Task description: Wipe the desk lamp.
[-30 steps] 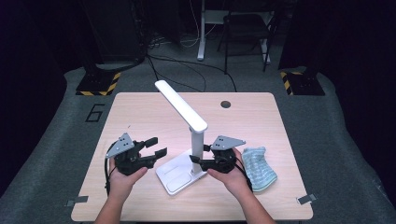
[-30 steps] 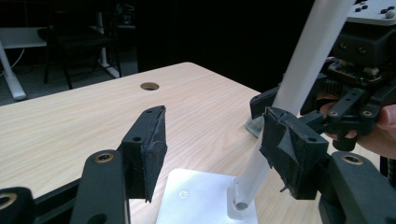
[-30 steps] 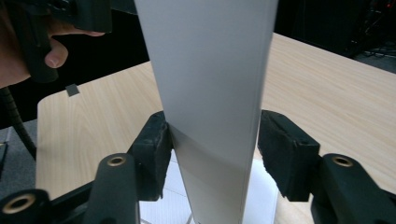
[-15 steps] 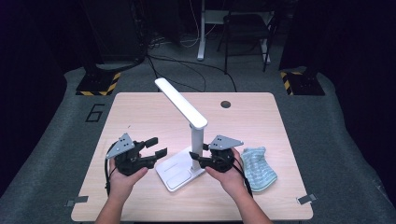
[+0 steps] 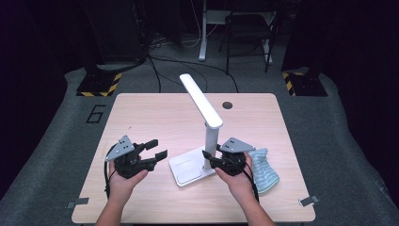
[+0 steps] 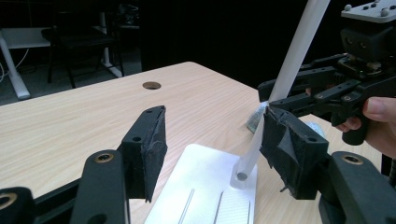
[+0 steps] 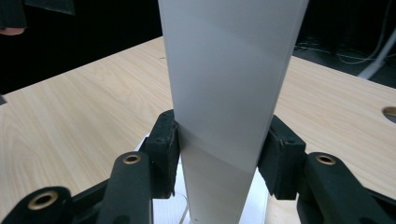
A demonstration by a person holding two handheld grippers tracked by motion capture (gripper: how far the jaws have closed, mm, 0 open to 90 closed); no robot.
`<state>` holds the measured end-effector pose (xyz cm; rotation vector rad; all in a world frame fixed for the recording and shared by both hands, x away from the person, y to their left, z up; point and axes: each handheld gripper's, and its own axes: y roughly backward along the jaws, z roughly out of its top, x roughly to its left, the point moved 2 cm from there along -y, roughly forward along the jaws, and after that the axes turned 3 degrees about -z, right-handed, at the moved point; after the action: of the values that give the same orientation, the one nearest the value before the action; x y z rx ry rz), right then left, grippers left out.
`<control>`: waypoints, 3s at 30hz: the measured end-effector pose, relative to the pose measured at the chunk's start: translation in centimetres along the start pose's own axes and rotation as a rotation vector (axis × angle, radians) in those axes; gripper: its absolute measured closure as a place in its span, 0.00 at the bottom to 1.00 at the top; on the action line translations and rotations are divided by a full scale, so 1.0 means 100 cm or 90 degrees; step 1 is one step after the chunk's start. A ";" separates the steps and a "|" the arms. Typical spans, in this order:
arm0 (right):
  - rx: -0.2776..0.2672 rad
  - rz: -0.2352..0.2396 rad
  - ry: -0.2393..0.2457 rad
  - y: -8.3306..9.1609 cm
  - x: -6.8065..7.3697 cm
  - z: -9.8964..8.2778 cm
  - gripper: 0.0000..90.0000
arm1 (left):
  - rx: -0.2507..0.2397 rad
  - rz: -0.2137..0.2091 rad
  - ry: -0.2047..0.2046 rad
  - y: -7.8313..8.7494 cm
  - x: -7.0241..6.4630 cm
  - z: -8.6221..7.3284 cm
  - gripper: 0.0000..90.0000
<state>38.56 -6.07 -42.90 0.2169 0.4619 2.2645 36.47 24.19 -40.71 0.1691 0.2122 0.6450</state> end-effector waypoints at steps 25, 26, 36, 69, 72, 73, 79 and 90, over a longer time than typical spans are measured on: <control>0.013 0.114 0.030 0.005 0.037 -0.004 0.75 | -0.001 -0.002 0.003 -0.002 0.000 0.000 0.45; 0.014 0.111 0.034 0.005 0.038 -0.004 0.76 | 0.003 -0.004 0.003 -0.002 0.000 0.000 0.45; 0.007 0.075 0.040 0.001 0.039 -0.003 0.81 | -0.003 0.001 0.003 0.001 0.001 0.000 0.45; -0.037 0.057 0.005 0.009 0.051 -0.019 0.74 | -0.003 -0.011 -0.007 -0.002 -0.010 0.005 0.45; -0.036 0.069 0.013 0.004 0.056 -0.018 0.75 | -0.002 -0.020 -0.014 -0.002 -0.013 0.007 0.45; -0.033 0.075 0.008 0.002 0.058 -0.018 0.75 | -0.003 -0.023 -0.017 -0.002 -0.014 0.008 0.45; -0.029 0.115 -0.003 -0.009 0.067 -0.018 0.75 | -0.012 -0.029 -0.019 0.003 -0.018 0.013 0.45; -0.011 0.119 0.022 0.000 0.060 -0.027 0.69 | 0.005 -0.051 -0.020 0.002 -0.028 0.015 0.44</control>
<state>33.70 -2.27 -45.37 0.2214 0.4568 2.4574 34.53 22.55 -38.86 0.1779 0.1908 0.5620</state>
